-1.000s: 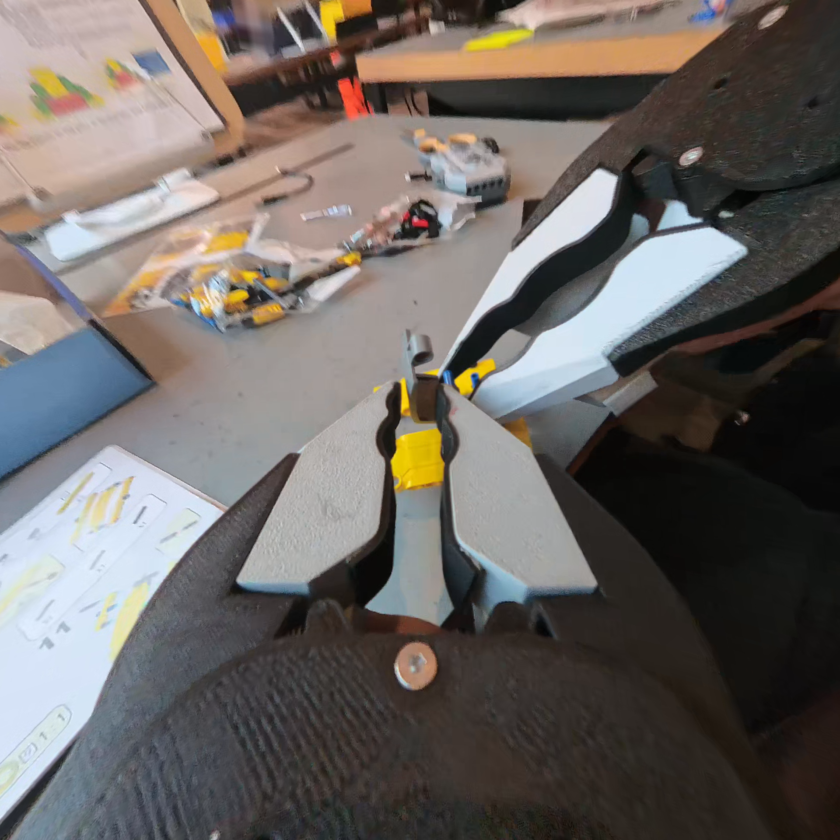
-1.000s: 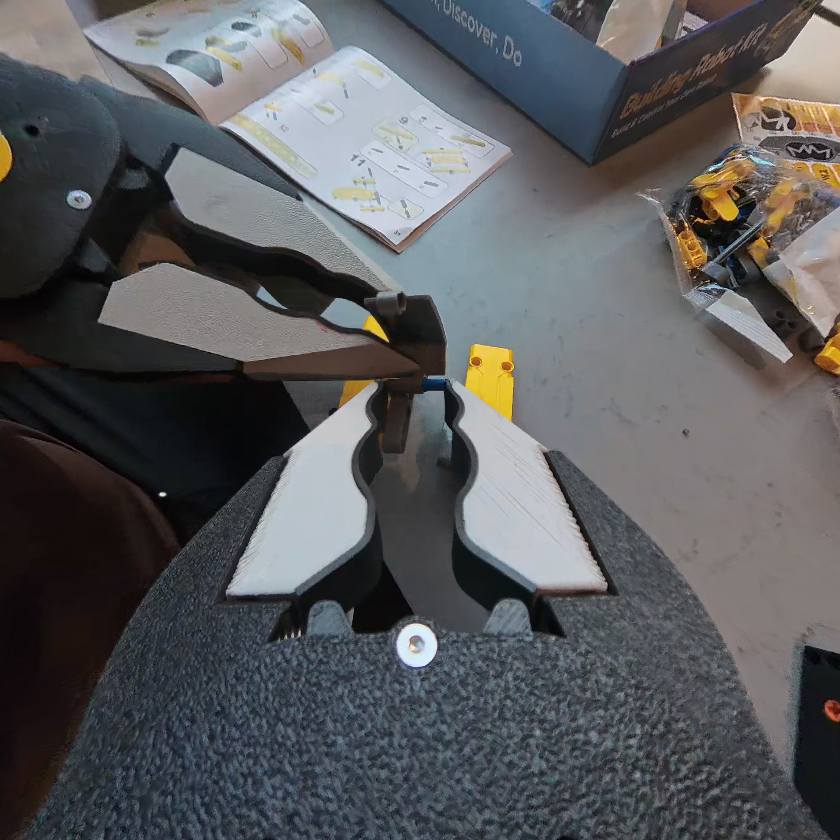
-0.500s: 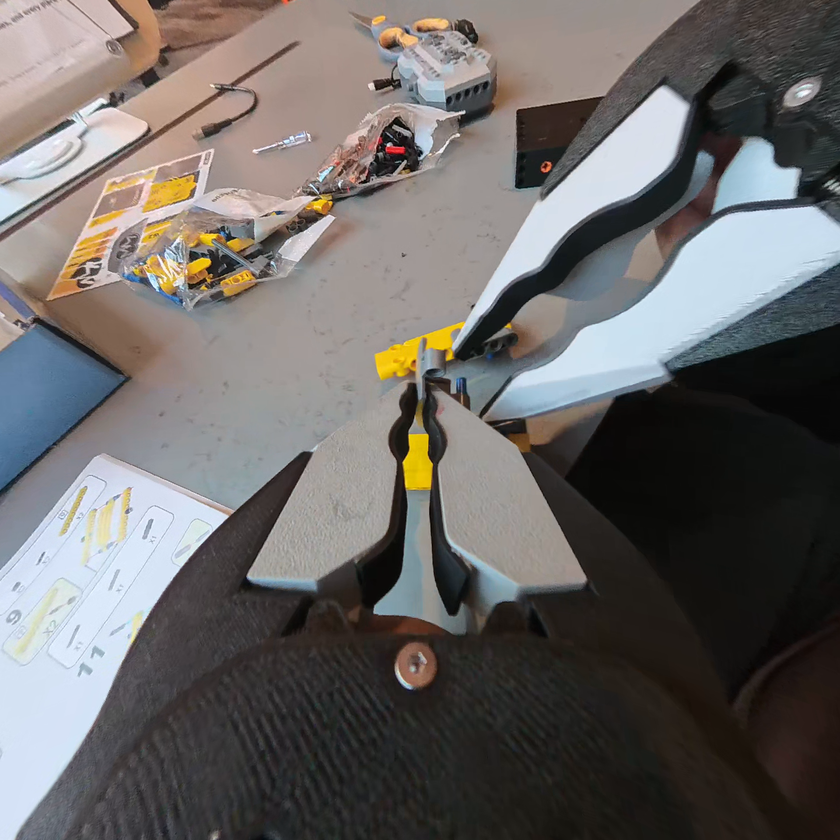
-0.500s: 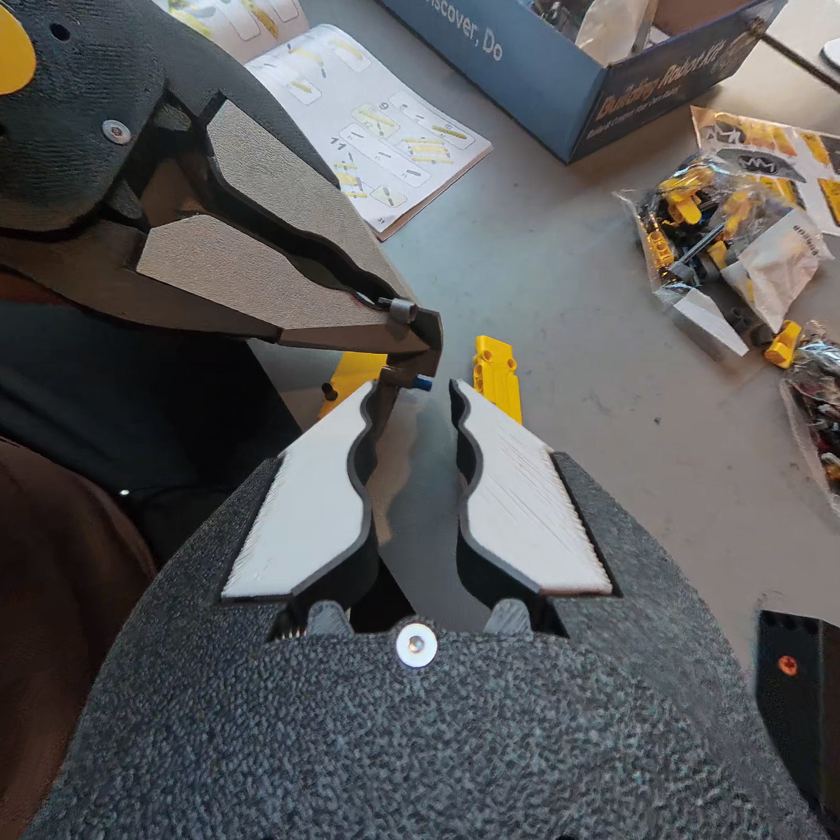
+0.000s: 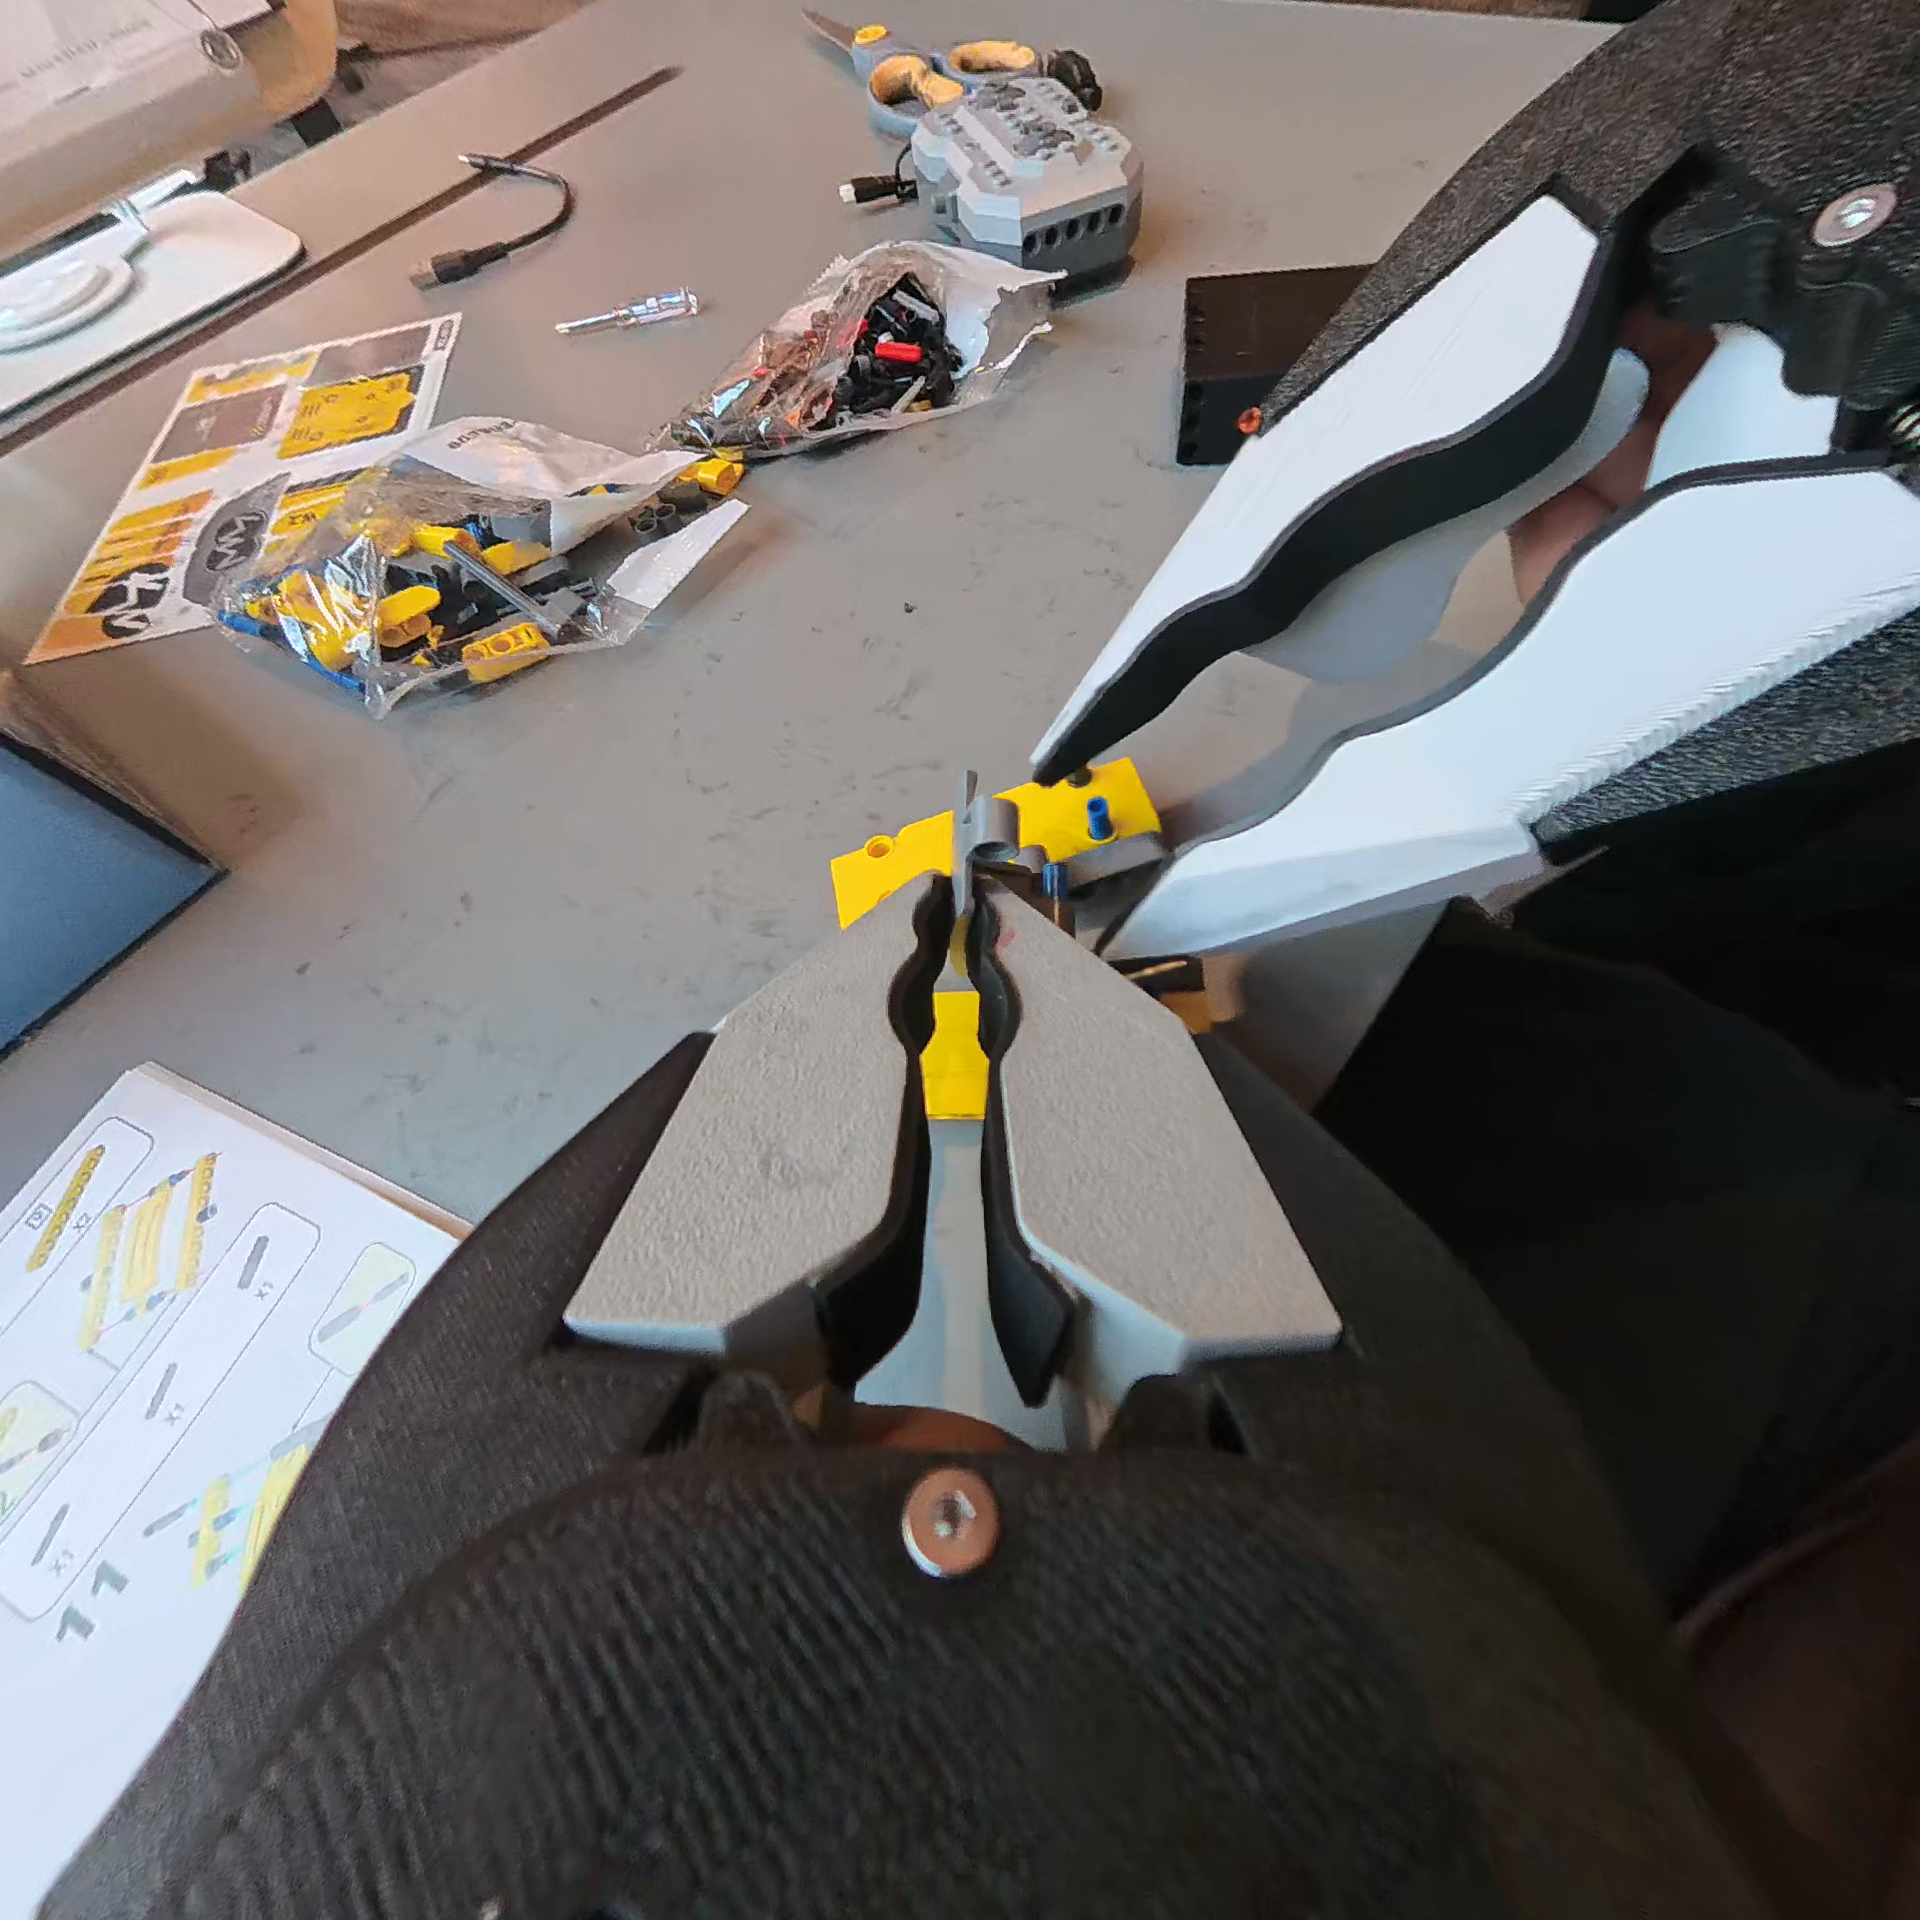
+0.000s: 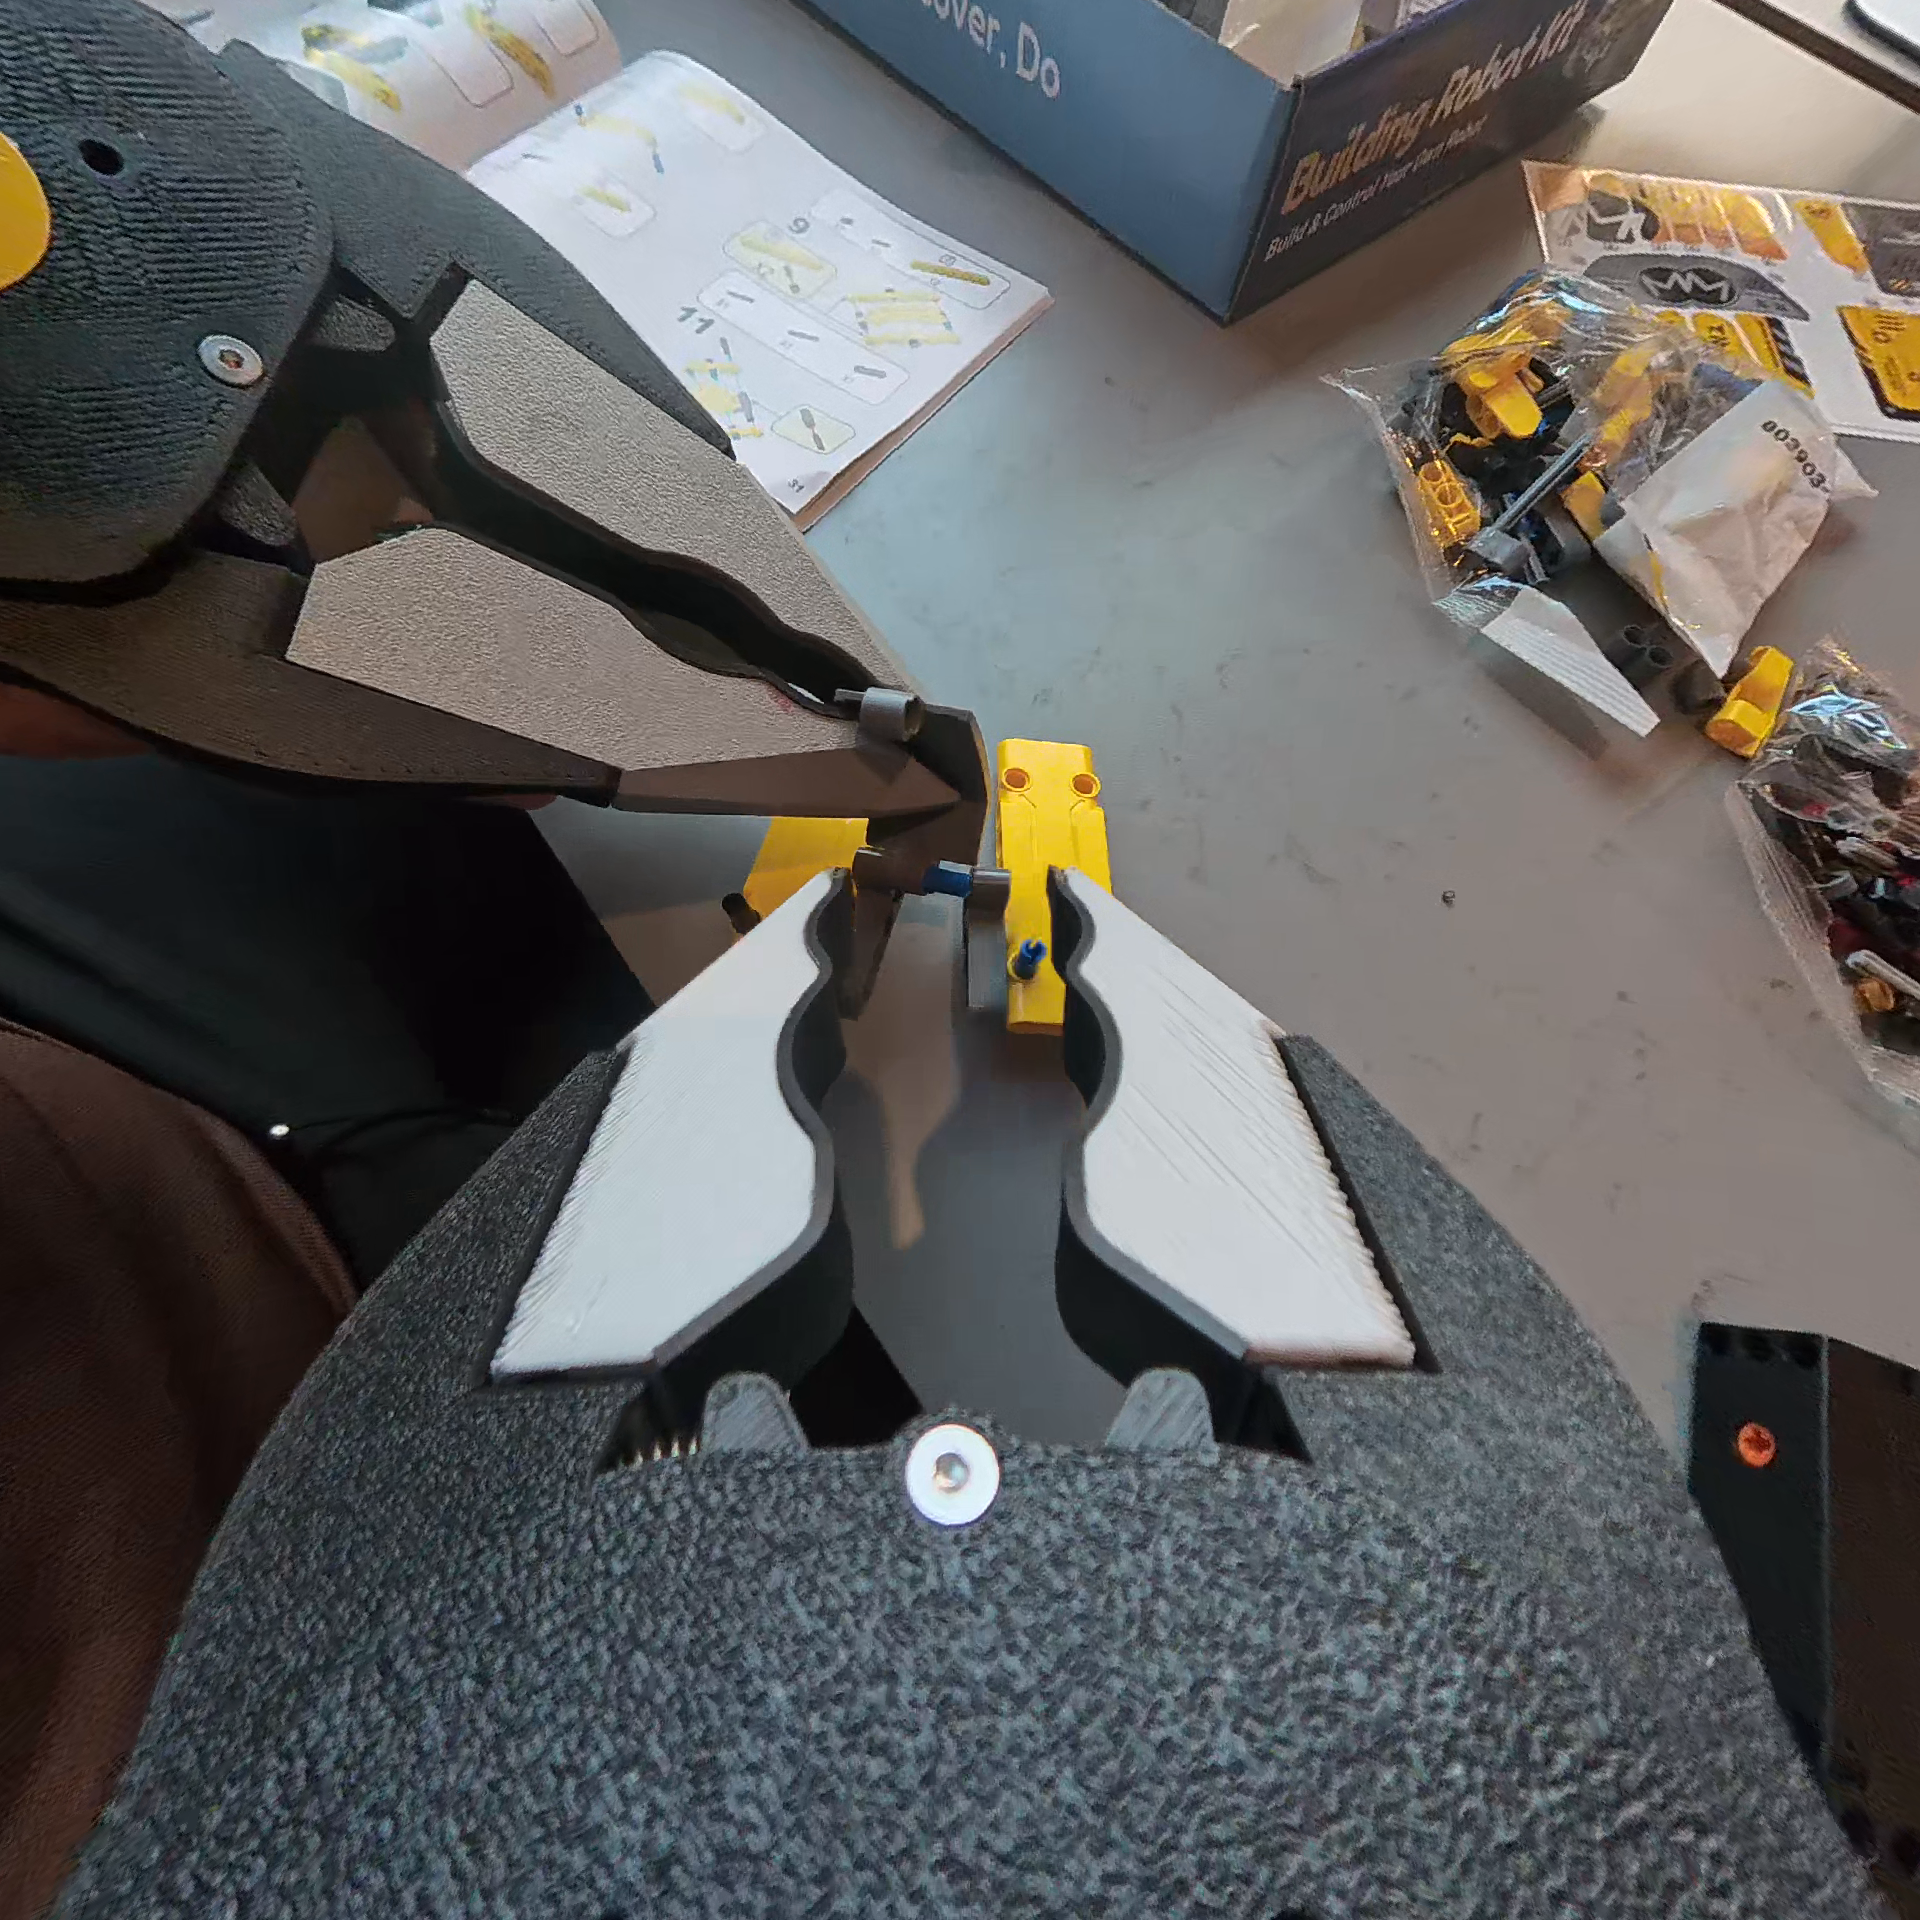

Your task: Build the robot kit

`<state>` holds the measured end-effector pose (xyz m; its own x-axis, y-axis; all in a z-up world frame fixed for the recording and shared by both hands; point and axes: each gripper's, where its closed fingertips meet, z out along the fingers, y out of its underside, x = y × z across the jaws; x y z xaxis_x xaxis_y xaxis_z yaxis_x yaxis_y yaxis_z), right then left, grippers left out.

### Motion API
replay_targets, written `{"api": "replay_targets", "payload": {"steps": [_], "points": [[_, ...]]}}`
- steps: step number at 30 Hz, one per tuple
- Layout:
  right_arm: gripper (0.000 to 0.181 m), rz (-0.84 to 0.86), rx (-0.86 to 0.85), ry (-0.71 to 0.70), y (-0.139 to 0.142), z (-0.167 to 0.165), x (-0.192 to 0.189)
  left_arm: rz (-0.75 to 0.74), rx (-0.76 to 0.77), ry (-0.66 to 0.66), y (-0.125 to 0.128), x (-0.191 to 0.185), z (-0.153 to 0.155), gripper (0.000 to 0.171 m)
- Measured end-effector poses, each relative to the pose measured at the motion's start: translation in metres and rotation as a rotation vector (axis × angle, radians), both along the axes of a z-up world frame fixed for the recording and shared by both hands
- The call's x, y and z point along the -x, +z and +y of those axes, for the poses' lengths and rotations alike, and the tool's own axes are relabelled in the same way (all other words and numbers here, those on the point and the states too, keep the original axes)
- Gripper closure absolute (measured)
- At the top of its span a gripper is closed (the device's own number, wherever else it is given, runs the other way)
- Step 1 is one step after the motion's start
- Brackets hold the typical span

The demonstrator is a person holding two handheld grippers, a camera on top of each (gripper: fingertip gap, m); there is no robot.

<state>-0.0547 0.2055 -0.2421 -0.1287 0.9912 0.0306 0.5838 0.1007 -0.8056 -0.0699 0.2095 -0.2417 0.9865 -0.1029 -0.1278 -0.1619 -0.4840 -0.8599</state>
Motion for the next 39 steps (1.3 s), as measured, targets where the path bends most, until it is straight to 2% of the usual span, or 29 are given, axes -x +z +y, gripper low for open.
{"api": "replay_targets", "payload": {"steps": [6,39], "points": [[0.14,-0.013,0.051,0.025,-0.002,-0.004,0.003,-0.012,0.018,0.022,-0.002,0.002,0.0,0.171],[0.143,-0.056,0.035,0.012,-0.011,-0.003,0.008,-0.045,0.066,0.068,-0.006,0.003,0.001,0.171]]}}
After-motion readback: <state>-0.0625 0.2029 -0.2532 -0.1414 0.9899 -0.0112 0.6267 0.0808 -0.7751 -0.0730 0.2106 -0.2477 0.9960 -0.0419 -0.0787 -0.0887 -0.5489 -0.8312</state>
